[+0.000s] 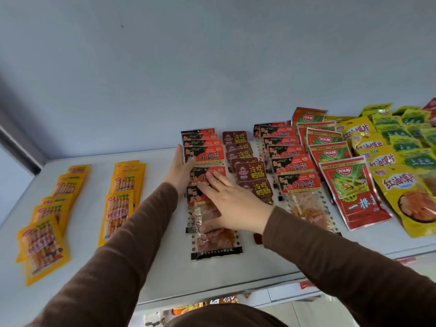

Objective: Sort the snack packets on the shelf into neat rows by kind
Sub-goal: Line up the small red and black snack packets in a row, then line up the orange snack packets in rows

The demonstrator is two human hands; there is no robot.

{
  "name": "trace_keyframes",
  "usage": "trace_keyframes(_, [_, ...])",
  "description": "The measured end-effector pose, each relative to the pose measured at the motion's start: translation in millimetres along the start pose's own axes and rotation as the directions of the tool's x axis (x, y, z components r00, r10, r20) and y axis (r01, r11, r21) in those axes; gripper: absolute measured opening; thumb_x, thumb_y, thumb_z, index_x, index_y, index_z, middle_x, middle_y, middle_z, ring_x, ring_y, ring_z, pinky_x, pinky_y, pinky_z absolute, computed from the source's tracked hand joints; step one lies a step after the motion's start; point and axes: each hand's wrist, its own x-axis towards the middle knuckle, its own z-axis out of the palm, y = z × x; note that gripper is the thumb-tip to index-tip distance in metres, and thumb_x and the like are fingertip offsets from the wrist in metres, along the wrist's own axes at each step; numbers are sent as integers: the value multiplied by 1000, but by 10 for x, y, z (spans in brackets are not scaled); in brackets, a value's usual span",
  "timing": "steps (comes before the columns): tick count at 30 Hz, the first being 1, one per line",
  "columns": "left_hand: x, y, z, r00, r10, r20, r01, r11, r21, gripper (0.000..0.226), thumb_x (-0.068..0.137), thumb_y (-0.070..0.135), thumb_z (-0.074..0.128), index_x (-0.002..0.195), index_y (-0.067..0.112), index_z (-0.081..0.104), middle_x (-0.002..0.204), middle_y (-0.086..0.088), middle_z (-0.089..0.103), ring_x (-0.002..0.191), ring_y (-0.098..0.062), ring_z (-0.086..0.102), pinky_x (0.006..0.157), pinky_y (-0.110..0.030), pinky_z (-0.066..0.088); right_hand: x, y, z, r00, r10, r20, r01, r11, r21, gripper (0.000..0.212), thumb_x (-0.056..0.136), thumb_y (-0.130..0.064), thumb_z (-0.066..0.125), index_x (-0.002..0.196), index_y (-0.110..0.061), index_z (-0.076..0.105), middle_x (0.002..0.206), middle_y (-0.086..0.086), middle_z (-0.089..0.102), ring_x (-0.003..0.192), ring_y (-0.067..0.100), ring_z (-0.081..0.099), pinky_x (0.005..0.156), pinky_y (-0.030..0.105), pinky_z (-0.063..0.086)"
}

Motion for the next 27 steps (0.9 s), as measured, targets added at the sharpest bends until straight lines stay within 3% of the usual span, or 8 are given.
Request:
trace_keyframes(7, [35,18,124,999,22,-45,-20,999,37,56,106,14,42,156,26,21,128,-4,63,111,-19,65,100,-43,52,8,91,-13,1000,6,29,-8,998,64,115,72,-86,51,158,-26,4,166,7,-5,152,24,-9,117,54,22])
trace_keyframes(15, [20,83,256,998,-16,-68,17,1000,3,65,105,17,46,160,20,10,147,-14,50,126,-28,57,110,-51,44,-23,224,-88,999,-26,46,22,997,74,117,70,-84,55,158,-25,6,166,9,-4,152,25,-9,121,49,14])
trace_keyframes(19, [-199,219,191,984,70,-164,-32,974,226,77,102,37,52,161,22,4,166,-6,19,150,-23,26,123,-44,24,-53,167,-228,998,-37,-41,42,992,121,112,75,-82,52,158,-25,5,166,3,-6,152,21,-10,119,47,14])
trace_keyframes(21, [-424,238,58,975,176,-135,-134,953,270,72,103,36,50,161,25,9,167,1,17,152,-13,18,125,-38,19,-24,82,-365,990,-43,-138,69,979,190,98,82,-76,50,158,-26,13,166,-1,3,152,18,-1,119,44,17])
trace_keyframes(23, [-660,185,-187,953,291,-79,-230,871,434,65,104,35,48,160,29,16,165,7,19,151,-5,17,123,-30,16,46,-21,-509,982,-18,-190,82,939,333,82,90,-66,50,156,-28,21,164,-6,16,151,14,13,118,36,19])
trace_keyframes(24, [-761,147,-355,934,353,-59,-260,782,567,62,104,36,48,159,30,19,165,10,19,150,-3,15,121,-26,13,94,-84,-564,985,4,-173,73,899,431,76,93,-61,51,156,-29,23,163,-8,21,149,11,18,116,32,21])
trace_keyframes(25, [-844,112,-542,910,411,-48,-273,684,677,60,104,35,49,158,30,24,164,11,19,150,-2,14,120,-23,12,151,-156,-606,991,24,-130,52,835,548,72,95,-57,52,155,-30,24,162,-10,23,148,9,22,114,29,22])
trace_keyframes(27, [-955,43,-919,884,464,-60,-240,558,794,56,103,28,51,156,26,32,165,5,19,152,-10,15,121,-25,12,315,-334,-634,999,47,-12,-18,601,799,66,98,-44,54,155,-30,25,161,-11,26,146,8,26,113,30,25])
